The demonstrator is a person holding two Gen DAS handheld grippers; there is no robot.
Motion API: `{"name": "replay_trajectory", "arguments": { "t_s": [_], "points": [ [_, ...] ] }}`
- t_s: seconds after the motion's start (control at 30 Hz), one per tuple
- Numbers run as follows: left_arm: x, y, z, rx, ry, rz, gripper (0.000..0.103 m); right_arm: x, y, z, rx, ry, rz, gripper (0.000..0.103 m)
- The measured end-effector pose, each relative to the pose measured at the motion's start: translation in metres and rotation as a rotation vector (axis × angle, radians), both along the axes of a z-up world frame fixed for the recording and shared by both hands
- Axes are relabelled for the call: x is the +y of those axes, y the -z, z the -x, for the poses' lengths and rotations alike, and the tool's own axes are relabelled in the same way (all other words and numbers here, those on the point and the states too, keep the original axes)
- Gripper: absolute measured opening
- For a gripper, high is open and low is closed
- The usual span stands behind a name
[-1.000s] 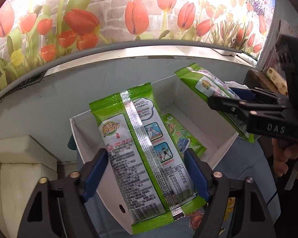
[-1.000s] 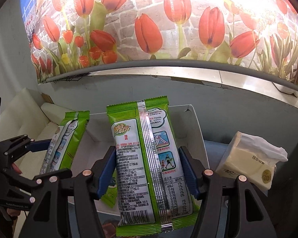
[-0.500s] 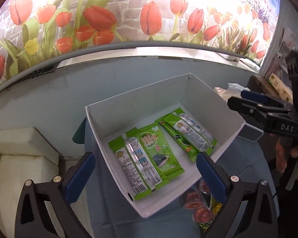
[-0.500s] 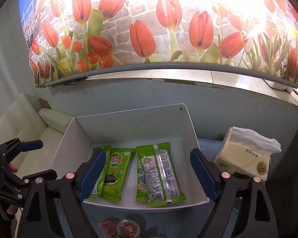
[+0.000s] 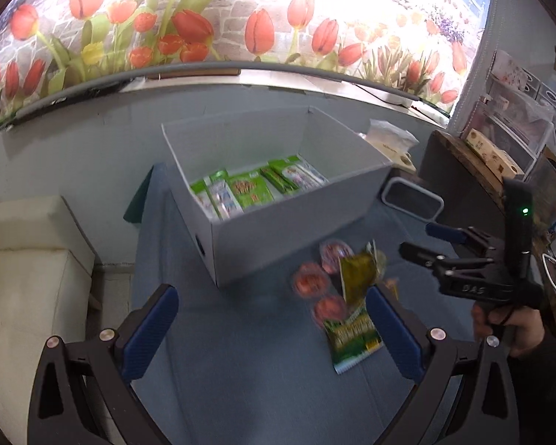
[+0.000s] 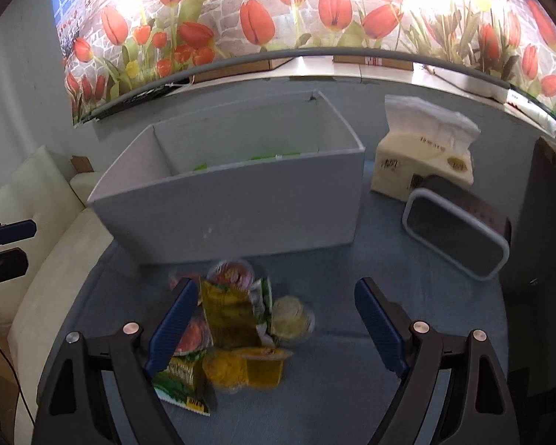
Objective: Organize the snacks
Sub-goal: 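Carry both bags into the white box and open both grippers, then grasp a yellow jelly cup with the right gripper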
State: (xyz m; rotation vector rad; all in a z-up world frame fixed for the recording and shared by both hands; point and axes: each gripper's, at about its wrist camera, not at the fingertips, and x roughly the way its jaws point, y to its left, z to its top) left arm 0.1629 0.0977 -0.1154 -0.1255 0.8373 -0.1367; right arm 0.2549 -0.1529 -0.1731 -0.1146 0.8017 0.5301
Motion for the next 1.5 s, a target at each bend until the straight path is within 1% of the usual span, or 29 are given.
{"name": "replay_trajectory", "arguments": {
  "t_s": [0.07, 0.13, 0.23, 0.3, 0.33, 0.37, 0.43, 0.47, 0.53, 0.6, 0.67, 0.77, 0.8, 0.83, 0.87, 1.03, 1.07, 1.13, 1.2, 1.23, 1.27, 1.4, 1.5],
  "points": [
    [-0.009, 0.011, 0.021, 0.003, -0.008, 0.004, 0.103, 0.003, 0.013, 0.014, 0.011, -0.006, 0.017, 0.090],
    [-0.014, 0.021, 0.036, 0.018, -0.013, 0.029, 0.103, 0.005, 0.025, 0.027, 0.000, -0.002, 0.043, 0.090],
    [-0.023, 0.038, 0.052, 0.053, 0.000, 0.063, 0.103, 0.003, 0.038, 0.034, 0.003, 0.001, 0.055, 0.089],
    [-0.028, 0.045, 0.059, 0.070, 0.006, 0.054, 0.103, -0.002, 0.043, 0.033, 0.024, 0.018, 0.031, 0.084],
    [-0.030, 0.047, 0.062, 0.072, 0.008, 0.051, 0.103, -0.005, 0.044, 0.031, 0.036, 0.035, 0.013, 0.079],
    [-0.032, 0.048, 0.065, 0.072, 0.011, 0.055, 0.103, -0.008, 0.046, 0.029, 0.048, 0.050, -0.007, 0.076],
    [-0.037, 0.051, 0.068, 0.079, 0.023, 0.058, 0.103, -0.010, 0.052, 0.020, 0.085, 0.070, -0.020, 0.076],
    [-0.039, 0.051, 0.070, 0.075, 0.021, 0.052, 0.103, -0.010, 0.055, 0.016, 0.103, 0.071, -0.020, 0.074],
    [-0.043, 0.050, 0.072, 0.074, 0.036, 0.049, 0.103, -0.007, 0.062, 0.013, 0.124, 0.061, -0.025, 0.070],
    [-0.044, 0.049, 0.074, 0.069, 0.037, 0.047, 0.103, -0.006, 0.064, 0.011, 0.110, 0.063, -0.027, 0.070],
    [-0.044, 0.050, 0.073, 0.072, 0.041, 0.047, 0.103, -0.004, 0.065, 0.007, 0.120, 0.062, -0.044, 0.070],
    [-0.044, 0.050, 0.072, 0.072, 0.037, 0.051, 0.103, -0.004, 0.069, 0.000, 0.164, 0.065, -0.091, 0.069],
    [-0.045, 0.051, 0.072, 0.074, 0.040, 0.052, 0.103, -0.005, 0.069, 0.000, 0.176, 0.069, -0.105, 0.067],
    [-0.046, 0.051, 0.072, 0.074, 0.041, 0.053, 0.103, -0.007, 0.069, 0.000, 0.187, 0.065, -0.124, 0.062],
    [-0.046, 0.052, 0.071, 0.074, 0.043, 0.053, 0.103, -0.009, 0.070, 0.002, 0.198, 0.065, -0.142, 0.060],
    [-0.051, 0.056, 0.067, 0.085, 0.054, 0.053, 0.103, -0.021, 0.083, -0.010, 0.289, 0.058, -0.258, 0.057],
    [-0.052, 0.055, 0.067, 0.082, 0.058, 0.056, 0.103, -0.022, 0.083, -0.012, 0.293, 0.051, -0.270, 0.054],
    [-0.054, 0.056, 0.067, 0.080, 0.061, 0.058, 0.103, -0.022, 0.083, -0.016, 0.312, 0.060, -0.282, 0.054],
    [-0.054, 0.056, 0.066, 0.084, 0.057, 0.050, 0.103, -0.021, 0.084, -0.017, 0.330, 0.060, -0.296, 0.051],
    [-0.055, 0.057, 0.066, 0.084, 0.055, 0.046, 0.103, -0.021, 0.083, -0.017, 0.331, 0.058, -0.295, 0.050],
    [-0.054, 0.057, 0.067, 0.083, 0.056, 0.047, 0.103, -0.022, 0.082, -0.016, 0.329, 0.060, -0.297, 0.046],
    [-0.054, 0.060, 0.065, 0.095, 0.054, 0.047, 0.103, -0.024, 0.079, -0.011, 0.305, 0.054, -0.278, 0.047],
    [-0.056, 0.061, 0.064, 0.095, 0.058, 0.045, 0.103, -0.026, 0.075, -0.006, 0.268, 0.071, -0.243, 0.046]
  ]
}}
